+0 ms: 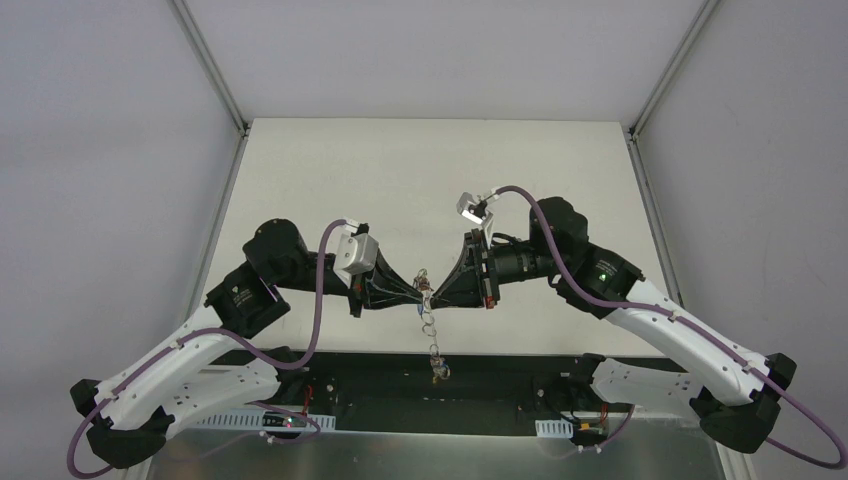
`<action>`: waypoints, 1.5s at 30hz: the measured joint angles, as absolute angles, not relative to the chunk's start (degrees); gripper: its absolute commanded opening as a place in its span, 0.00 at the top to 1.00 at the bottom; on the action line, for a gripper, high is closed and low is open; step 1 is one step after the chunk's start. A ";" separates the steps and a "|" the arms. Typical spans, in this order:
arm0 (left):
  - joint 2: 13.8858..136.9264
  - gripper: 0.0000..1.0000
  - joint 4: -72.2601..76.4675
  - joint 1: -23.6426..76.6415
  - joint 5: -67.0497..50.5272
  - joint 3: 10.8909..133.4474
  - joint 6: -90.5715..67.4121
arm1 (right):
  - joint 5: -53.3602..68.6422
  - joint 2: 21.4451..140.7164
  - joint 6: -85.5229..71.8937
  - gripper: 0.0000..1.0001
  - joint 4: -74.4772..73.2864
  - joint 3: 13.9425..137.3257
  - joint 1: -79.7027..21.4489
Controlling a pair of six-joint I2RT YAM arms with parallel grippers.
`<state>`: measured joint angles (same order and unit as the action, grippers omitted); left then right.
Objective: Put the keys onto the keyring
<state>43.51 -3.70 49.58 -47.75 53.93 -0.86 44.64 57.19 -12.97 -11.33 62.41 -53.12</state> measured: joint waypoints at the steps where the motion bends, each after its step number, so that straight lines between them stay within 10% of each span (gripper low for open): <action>1: 43.51 1.00 -3.66 49.58 -47.75 53.93 -0.86 | 44.93 57.21 -12.95 1.00 -11.29 62.48 -53.12; 31: 44.34 1.00 -2.90 49.91 -49.23 53.93 -0.86 | 41.19 54.70 -7.79 1.00 -10.02 62.98 -53.47; 45: 45.36 0.71 -2.42 49.93 -48.80 53.98 -4.29 | 38.17 49.43 -1.08 1.00 3.31 53.08 -54.06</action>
<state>45.36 -2.42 49.93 -48.80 53.98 -4.29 38.17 49.43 -1.08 3.31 53.08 -54.06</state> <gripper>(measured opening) 0.267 0.007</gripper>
